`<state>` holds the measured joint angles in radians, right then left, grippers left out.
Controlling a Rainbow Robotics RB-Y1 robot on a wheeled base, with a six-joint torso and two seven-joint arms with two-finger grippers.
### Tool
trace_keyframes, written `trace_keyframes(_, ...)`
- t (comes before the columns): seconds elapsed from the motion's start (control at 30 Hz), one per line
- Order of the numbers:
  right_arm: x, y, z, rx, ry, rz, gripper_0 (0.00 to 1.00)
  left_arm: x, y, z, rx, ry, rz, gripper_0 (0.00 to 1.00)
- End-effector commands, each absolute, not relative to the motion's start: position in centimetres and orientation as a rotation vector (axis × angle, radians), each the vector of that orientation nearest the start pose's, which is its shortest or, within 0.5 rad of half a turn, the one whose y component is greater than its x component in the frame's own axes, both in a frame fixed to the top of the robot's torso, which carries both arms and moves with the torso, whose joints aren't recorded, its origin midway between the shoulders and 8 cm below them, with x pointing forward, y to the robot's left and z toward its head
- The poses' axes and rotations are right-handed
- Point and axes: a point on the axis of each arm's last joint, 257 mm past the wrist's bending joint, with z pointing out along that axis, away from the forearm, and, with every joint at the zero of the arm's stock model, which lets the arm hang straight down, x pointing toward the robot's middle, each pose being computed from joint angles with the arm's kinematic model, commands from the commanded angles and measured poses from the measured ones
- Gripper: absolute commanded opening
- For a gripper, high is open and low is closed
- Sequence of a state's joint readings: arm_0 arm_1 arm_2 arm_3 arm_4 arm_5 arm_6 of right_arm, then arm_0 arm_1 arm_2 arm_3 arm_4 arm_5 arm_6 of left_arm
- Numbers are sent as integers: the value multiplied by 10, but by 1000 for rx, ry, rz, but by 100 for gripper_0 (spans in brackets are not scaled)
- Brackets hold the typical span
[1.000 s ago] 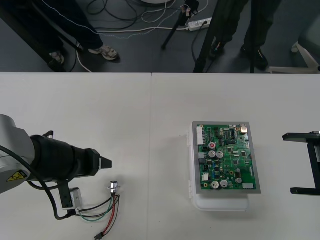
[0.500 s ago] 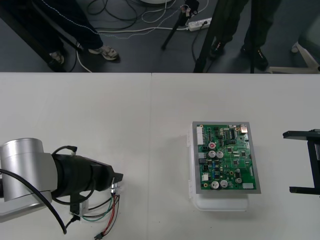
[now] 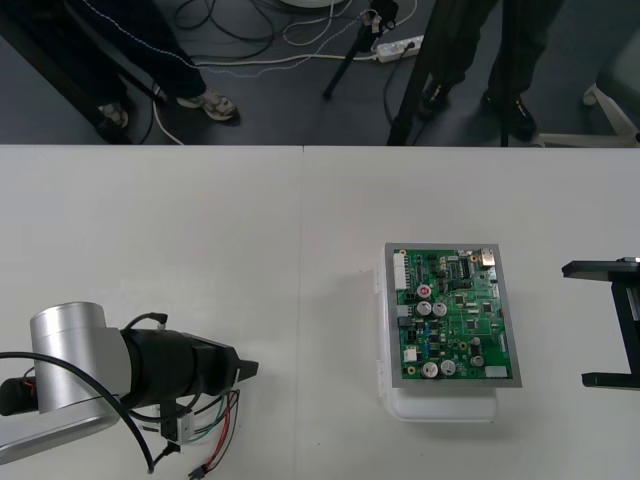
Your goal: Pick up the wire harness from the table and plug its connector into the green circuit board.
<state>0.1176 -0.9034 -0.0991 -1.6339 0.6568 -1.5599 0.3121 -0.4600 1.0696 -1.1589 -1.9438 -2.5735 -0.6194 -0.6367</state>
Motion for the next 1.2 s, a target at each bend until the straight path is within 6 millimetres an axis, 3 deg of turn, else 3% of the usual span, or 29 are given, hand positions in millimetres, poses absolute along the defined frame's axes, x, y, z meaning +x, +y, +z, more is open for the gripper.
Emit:
trace_keyframes(0.03, 263, -204, -96, -1304, 941, 996, 100, 354, 125, -372, -3338, 678, -965, 100)
trace_keyframes(0.37, 259, -201, -99, -1303, 942, 1013, 100, 343, 126, -381, -3341, 705, -922, 100)
trace_keyframes(1.17, 260, -209, -98, -1309, 962, 994, 100, 353, 129, -391, -3306, 722, -930, 100)
trace_keyframes(1.2, 260, -210, -99, -1310, 967, 993, 100, 353, 129, -391, -3306, 723, -928, 97)
